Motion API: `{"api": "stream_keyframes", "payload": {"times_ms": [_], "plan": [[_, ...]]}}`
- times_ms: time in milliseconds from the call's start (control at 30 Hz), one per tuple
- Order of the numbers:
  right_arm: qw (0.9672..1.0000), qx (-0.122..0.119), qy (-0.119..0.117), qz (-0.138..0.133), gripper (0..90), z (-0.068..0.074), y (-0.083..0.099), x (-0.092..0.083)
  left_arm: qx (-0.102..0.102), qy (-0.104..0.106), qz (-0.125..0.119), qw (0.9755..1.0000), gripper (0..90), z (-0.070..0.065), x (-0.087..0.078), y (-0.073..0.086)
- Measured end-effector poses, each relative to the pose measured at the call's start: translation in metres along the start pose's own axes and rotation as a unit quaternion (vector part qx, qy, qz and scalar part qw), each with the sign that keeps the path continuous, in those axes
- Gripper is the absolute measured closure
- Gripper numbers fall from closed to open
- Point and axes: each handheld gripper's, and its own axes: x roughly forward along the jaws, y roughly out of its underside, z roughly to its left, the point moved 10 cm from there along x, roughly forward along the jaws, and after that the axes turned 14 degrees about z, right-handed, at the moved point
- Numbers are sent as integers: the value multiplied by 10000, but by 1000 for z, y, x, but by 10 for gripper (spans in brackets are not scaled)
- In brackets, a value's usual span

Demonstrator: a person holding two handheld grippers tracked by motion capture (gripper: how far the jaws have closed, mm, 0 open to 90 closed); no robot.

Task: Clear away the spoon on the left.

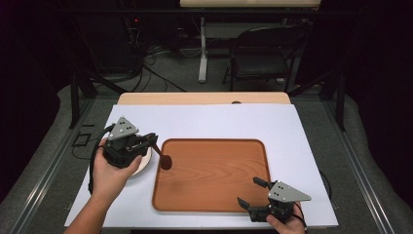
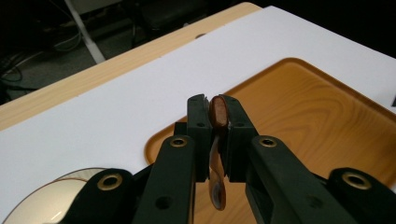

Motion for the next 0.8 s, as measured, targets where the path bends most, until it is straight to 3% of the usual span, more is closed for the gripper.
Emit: {"api": "stream_keyframes", "payload": {"times_ms": [367,800], "plan": [[10000,13,-8,8,148,0,0,0,165,321,291,9989,840,-17,12,5],[10000,-1,-2,6,148,0,0,0,293,510,558,9967,840,-27,20,13]]}}
